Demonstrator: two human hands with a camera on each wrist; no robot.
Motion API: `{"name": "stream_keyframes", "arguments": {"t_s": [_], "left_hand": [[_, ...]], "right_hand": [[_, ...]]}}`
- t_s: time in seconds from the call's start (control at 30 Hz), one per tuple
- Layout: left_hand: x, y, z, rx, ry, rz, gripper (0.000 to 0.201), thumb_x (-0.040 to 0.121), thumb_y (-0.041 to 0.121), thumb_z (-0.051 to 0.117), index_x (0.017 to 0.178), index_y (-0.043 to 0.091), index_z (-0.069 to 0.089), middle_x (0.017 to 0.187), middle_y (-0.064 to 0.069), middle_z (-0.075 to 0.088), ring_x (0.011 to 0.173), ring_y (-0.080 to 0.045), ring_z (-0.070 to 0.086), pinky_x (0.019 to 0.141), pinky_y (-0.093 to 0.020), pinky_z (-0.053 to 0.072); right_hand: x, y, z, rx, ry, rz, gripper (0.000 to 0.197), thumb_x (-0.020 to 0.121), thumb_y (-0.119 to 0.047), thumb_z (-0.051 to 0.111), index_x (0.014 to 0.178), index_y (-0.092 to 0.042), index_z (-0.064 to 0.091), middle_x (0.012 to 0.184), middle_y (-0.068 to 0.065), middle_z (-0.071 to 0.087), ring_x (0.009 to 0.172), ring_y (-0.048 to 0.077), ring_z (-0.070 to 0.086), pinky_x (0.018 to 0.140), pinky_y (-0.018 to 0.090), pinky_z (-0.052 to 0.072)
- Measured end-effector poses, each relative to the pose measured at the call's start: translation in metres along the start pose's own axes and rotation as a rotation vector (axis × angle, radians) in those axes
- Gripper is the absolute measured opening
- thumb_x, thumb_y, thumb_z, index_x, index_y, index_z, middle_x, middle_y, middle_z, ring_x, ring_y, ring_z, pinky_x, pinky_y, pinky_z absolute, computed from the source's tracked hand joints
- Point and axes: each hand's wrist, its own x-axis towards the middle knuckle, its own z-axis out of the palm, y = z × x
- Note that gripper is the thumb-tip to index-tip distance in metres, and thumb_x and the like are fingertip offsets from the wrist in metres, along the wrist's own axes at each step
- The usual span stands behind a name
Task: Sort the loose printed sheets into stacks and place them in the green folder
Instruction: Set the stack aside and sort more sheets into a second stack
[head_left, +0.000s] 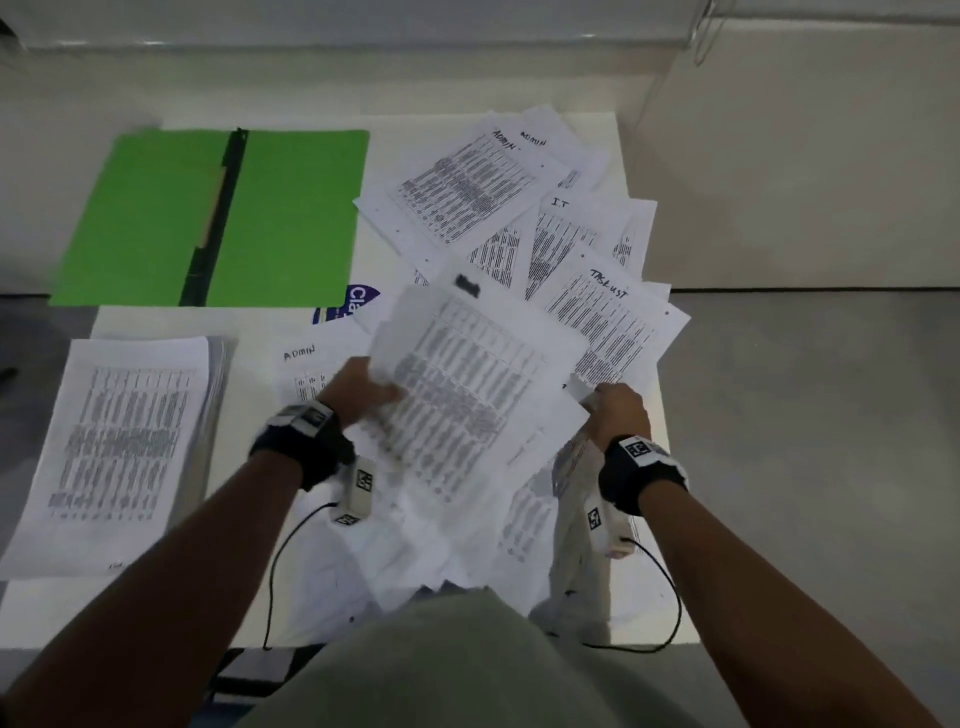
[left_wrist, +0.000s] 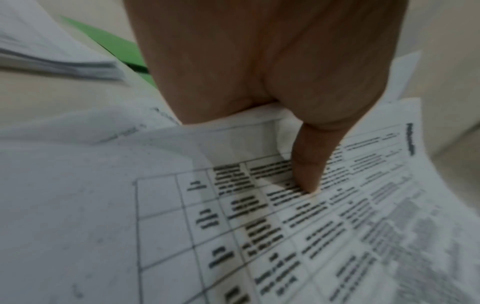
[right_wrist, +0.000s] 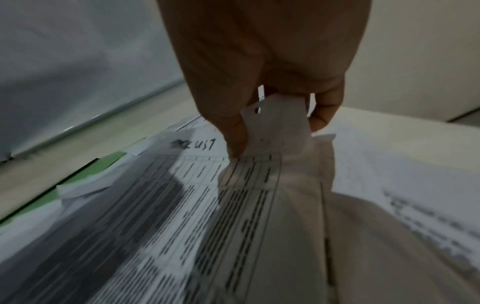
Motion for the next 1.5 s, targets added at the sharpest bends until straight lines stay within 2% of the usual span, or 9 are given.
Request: {"name": "stream_keyframes", "arguments": {"t_s": [0.23, 0.37, 0.6, 0.77, 0.97, 1.17, 1.3, 1.4, 1.5], "left_hand": [[-0.003, -0.009, 0.063, 0.447, 0.051, 0.059, 0.054, 0.079, 0.029, 0.074, 0.123, 0.003, 0.056, 0.119, -0.014, 0.054, 0.100, -0.027, 0.057, 0.082, -0.034, 0.049], [-0.006, -0.012, 0.068, 0.634, 0.091, 0.110, 0.055, 0.079, 0.034, 0.072, 0.126, 0.010, 0.058, 0.128, -0.009, 0.049, 0.116, -0.028, 0.047, 0.097, -0.042, 0.043], [-0.010, -0.010, 0.076, 0.542, 0.021, 0.001, 0.065, 0.084, 0.029, 0.068, 0.137, 0.003, 0.040, 0.131, -0.017, 0.049, 0.122, -0.032, 0.047, 0.101, -0.040, 0.039], [-0.018, -0.004, 0.089, 0.348, -0.021, -0.047, 0.061, 0.081, 0.014, 0.072, 0.127, 0.010, 0.033, 0.113, -0.020, 0.062, 0.086, -0.031, 0.062, 0.064, -0.030, 0.050], [-0.024, -0.012, 0.096, 0.311, -0.046, -0.064, 0.035, 0.086, 0.020, 0.068, 0.115, 0.004, 0.057, 0.106, -0.014, 0.063, 0.097, -0.033, 0.061, 0.078, -0.033, 0.049], [-0.029, -0.025, 0.093, 0.096, 0.145, 0.003, 0.039, 0.077, 0.016, 0.076, 0.111, 0.001, 0.063, 0.111, -0.017, 0.054, 0.093, -0.033, 0.059, 0.080, -0.043, 0.054], [-0.029, -0.026, 0.086, 0.000, 0.055, 0.013, 0.014, 0.085, 0.014, 0.068, 0.094, 0.005, 0.062, 0.069, -0.005, 0.057, 0.060, -0.022, 0.051, 0.059, -0.029, 0.042], [-0.025, -0.032, 0.074, 0.040, 0.026, -0.002, 0.020, 0.087, 0.014, 0.066, 0.097, -0.003, 0.061, 0.071, -0.009, 0.058, 0.061, -0.023, 0.053, 0.060, -0.030, 0.042], [-0.020, -0.037, 0.064, 0.085, 0.011, -0.046, 0.017, 0.087, 0.013, 0.067, 0.091, 0.000, 0.058, 0.071, -0.009, 0.059, 0.068, -0.024, 0.058, 0.061, -0.026, 0.044]], "right_hand": [[-0.014, 0.007, 0.013, 0.279, 0.030, 0.004, 0.016, 0.088, -0.024, 0.051, 0.095, -0.018, 0.063, 0.111, 0.024, 0.057, 0.102, 0.034, 0.056, 0.077, 0.030, 0.043], [-0.041, 0.029, 0.019, 0.477, 0.341, 0.233, 0.030, 0.086, -0.021, 0.061, 0.115, -0.013, 0.058, 0.131, 0.017, 0.041, 0.108, 0.036, 0.054, 0.086, 0.034, 0.048], [-0.071, 0.031, 0.035, 0.583, 0.244, 0.445, 0.049, 0.083, -0.012, 0.062, 0.129, -0.005, 0.045, 0.139, 0.017, 0.031, 0.123, 0.040, 0.040, 0.096, 0.040, 0.042], [-0.083, 0.018, 0.047, 0.629, 0.252, 0.249, 0.068, 0.079, -0.012, 0.067, 0.140, -0.015, 0.036, 0.151, 0.001, 0.008, 0.126, 0.033, 0.043, 0.103, 0.042, 0.045], [-0.091, 0.034, 0.043, 0.894, 0.269, 0.218, 0.108, 0.072, -0.001, 0.080, 0.153, -0.023, 0.011, 0.139, 0.001, 0.043, 0.124, 0.016, 0.047, 0.106, 0.031, 0.038], [-0.097, 0.056, 0.061, 0.858, -0.101, 0.281, 0.067, 0.062, -0.032, 0.090, 0.114, -0.006, 0.056, 0.120, 0.005, 0.057, 0.118, 0.025, 0.052, 0.102, 0.040, 0.043], [-0.090, 0.052, 0.047, 0.977, -0.026, 0.192, 0.044, 0.075, -0.031, 0.081, 0.110, -0.012, 0.065, 0.115, 0.001, 0.070, 0.111, 0.022, 0.064, 0.100, 0.042, 0.049], [-0.066, 0.048, 0.029, 1.062, 0.010, 0.305, 0.062, 0.075, -0.048, 0.077, 0.123, -0.013, 0.061, 0.129, 0.004, 0.061, 0.119, 0.025, 0.057, 0.105, 0.045, 0.045], [-0.045, 0.036, 0.013, 1.087, -0.035, 0.306, 0.077, 0.064, -0.066, 0.076, 0.100, 0.001, 0.063, 0.102, 0.029, 0.057, 0.095, 0.041, 0.058, 0.080, 0.040, 0.047]]}}
